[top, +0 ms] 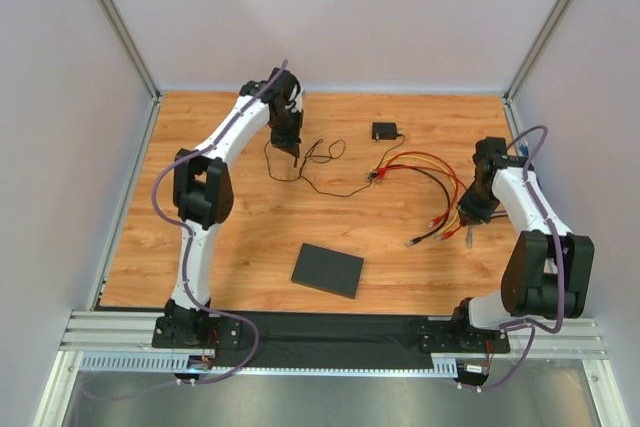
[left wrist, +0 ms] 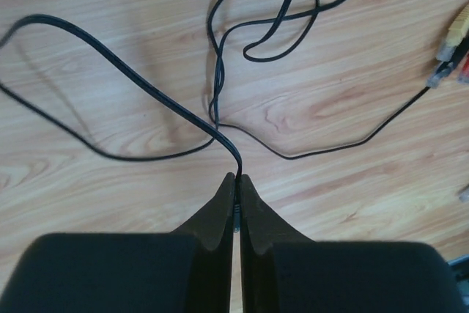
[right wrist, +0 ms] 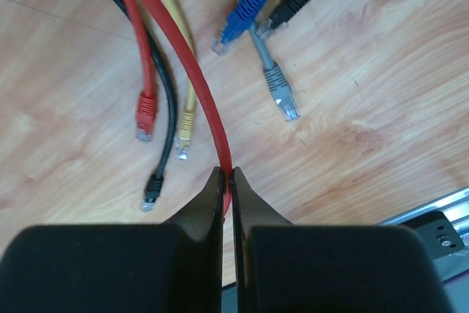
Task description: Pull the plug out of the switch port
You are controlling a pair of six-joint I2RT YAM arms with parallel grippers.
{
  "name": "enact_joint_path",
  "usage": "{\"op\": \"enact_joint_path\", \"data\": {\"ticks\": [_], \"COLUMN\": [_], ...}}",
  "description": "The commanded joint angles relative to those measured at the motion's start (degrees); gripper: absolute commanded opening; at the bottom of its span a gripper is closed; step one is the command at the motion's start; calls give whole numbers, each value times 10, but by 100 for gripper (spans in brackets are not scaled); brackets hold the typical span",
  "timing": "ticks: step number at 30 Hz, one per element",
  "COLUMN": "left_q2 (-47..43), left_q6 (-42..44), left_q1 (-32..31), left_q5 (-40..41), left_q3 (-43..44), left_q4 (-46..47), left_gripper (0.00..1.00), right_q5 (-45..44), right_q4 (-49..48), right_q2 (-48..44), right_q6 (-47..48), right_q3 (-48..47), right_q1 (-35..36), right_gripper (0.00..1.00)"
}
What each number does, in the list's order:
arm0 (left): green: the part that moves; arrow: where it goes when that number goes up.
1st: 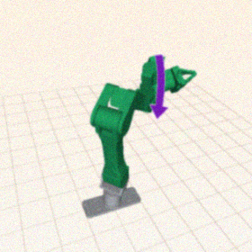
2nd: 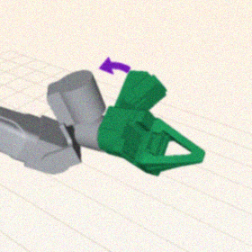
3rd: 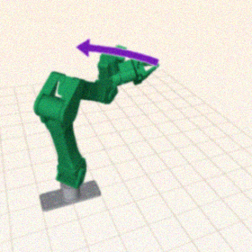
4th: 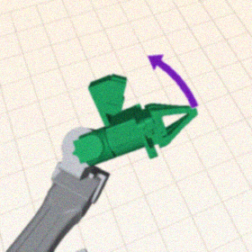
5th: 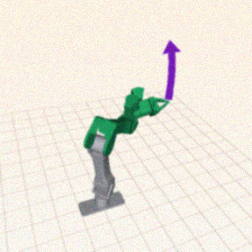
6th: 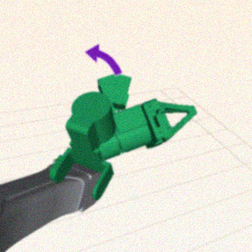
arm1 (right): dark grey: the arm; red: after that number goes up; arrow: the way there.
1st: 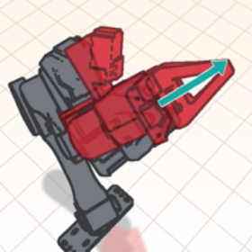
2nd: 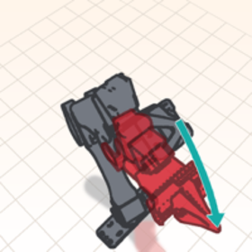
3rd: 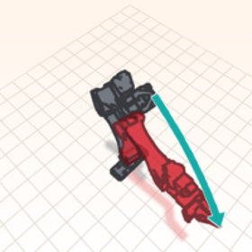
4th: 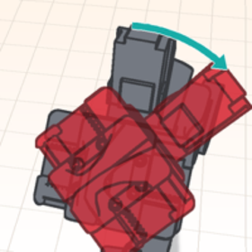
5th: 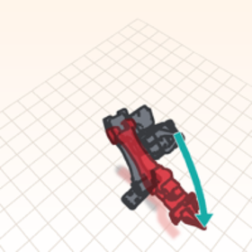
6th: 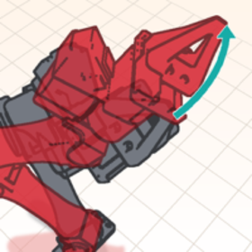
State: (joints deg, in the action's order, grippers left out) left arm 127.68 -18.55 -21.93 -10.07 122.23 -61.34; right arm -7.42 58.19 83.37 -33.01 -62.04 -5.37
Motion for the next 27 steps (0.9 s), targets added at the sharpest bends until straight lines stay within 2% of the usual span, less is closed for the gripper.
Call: {"op": "enact_joint_path", "data": {"ticks": [1,4,5,6,7,8,9,10,11,12,15,19,20,23,24,25,27], "left_q2": [46,56,54,50,36,25,11,-20,-37,-54,-128,-253,-273,-344,-369,-379,-401], "left_q6": [20,20,20,21,25,31,33,36,38,37,32,17,13,7,4,0,2], "left_q1": [2,2,2,2,2,2,5,7,9,14,16,16,16,15,15,15,4], "left_q5": [-57,-79,-72,-64,-52,-19,-2,12,36,45,73,75,66,5,-12,-29,-74], "left_q3": [30,31,31,32,34,30,25,19,4,-7,-70,-198,-254,-358,-383,-407,-472], "left_q4": [-3,15,17,17,11,2,-2,-4,-13,-18,-32,-23,-15,-3,-2,-1,2], "left_gripper": [7,26,30,34,51,59,67,91,100,100,100,97,95,74,54,45,33], "right_q5": [19,28,32,35,35,24,20,17,15,12,0,-21,-29,25,46,109,180], "right_q4": [-66,-67,-69,-68,-64,-57,-44,-40,-37,-26,-11,2,9,13,12,9,-8], "right_q2": [-21,8,15,23,37,44,54,57,58,62,55,23,16,0,-1,-1,10], "right_q6": [28,36,38,44,47,49,51,57,60,63,71,88,105,131,133,138,144], "right_q3": [19,5,1,-9,-16,-23,-34,-39,-41,-43,-44,-55,-62,-79,-78,-74,-49], "right_q1": [-6,-5,-5,-5,-5,-5,-5,-5,-5,-4,-3,17,38,108,129,151,213], "right_gripper": [0,0,1,6,10,13,21,25,29,36,49,52,52,51,51,50,46]}}
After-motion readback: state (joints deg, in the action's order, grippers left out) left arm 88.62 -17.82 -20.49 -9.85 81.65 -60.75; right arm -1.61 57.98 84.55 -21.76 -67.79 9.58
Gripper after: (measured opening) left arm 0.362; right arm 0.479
